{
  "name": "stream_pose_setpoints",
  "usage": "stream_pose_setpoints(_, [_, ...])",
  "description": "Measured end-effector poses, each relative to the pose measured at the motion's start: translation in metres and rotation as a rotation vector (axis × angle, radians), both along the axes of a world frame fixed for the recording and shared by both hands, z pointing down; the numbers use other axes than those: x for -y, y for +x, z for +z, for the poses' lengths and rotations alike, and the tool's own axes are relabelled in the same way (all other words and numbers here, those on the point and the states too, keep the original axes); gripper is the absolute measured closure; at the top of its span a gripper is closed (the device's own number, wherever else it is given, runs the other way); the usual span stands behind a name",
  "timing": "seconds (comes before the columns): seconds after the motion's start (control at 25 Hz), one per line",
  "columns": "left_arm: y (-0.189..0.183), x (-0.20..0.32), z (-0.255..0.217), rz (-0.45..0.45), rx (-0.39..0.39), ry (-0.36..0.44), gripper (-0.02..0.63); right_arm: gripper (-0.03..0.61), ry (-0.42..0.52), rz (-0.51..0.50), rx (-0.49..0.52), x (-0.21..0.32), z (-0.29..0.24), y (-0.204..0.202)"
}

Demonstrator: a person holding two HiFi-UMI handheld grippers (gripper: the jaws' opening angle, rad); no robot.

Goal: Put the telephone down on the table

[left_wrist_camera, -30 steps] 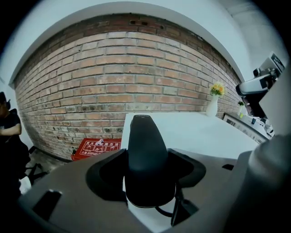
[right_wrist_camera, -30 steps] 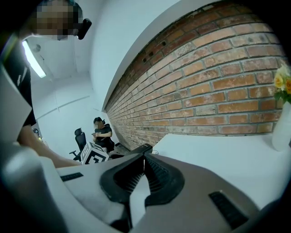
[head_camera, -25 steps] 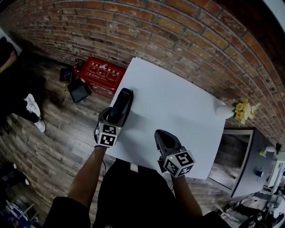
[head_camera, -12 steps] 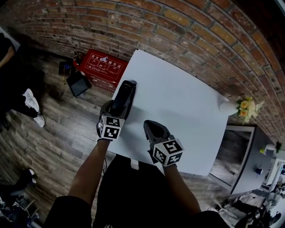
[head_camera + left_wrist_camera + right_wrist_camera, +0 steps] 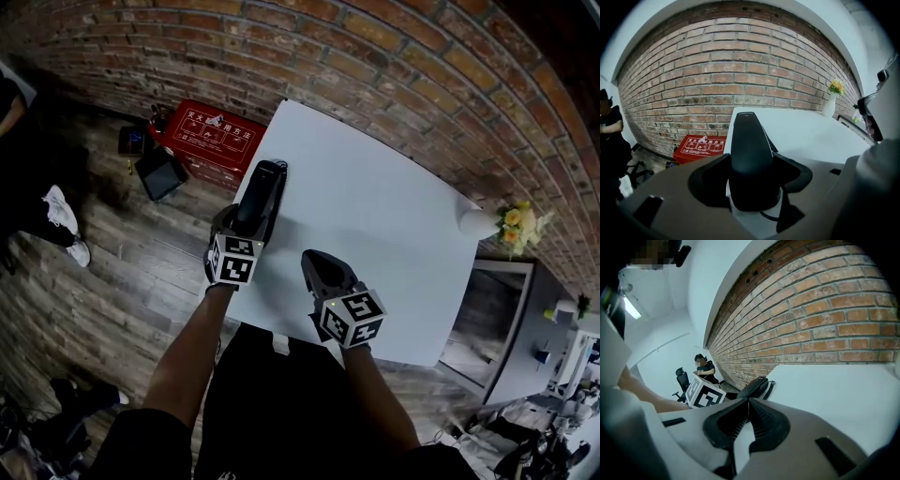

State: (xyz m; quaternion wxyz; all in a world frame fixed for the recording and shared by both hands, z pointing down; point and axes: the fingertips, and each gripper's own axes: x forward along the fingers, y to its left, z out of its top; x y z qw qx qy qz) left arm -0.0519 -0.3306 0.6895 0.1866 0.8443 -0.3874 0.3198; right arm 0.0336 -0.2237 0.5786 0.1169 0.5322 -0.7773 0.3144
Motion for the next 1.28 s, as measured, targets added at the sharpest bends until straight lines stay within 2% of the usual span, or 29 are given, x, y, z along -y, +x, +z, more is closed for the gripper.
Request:
stream_pose_setpoints(0.52, [0.000, -0.001, 0.010, 0.010, 0.044, -0.008, 0.325, 0.555, -0.005, -0.001, 0.004, -0.002, 0.000, 0.006])
stream_pose_setpoints(0.64, [-0.003, -0.002, 0.013, 0.007, 0.048, -0.014, 0.285, 0.556, 0.001, -0.008, 0.005, -0.003, -0.001, 0.007])
stream_pose_setpoints(0.8, [-0.005, -0.004, 0.013, 0.016, 0.056, -0.013, 0.267, 0.556, 0.007, -0.013, 0.003, -0.004, -0.004, 0.010])
stream_pose_setpoints(1.28, [-0.004, -0.026, -0.036, 0.036, 0.034, 0.065, 0.259, 0.555, 0.063, -0.081, 0.005, -0.014, -0.021, 0.013])
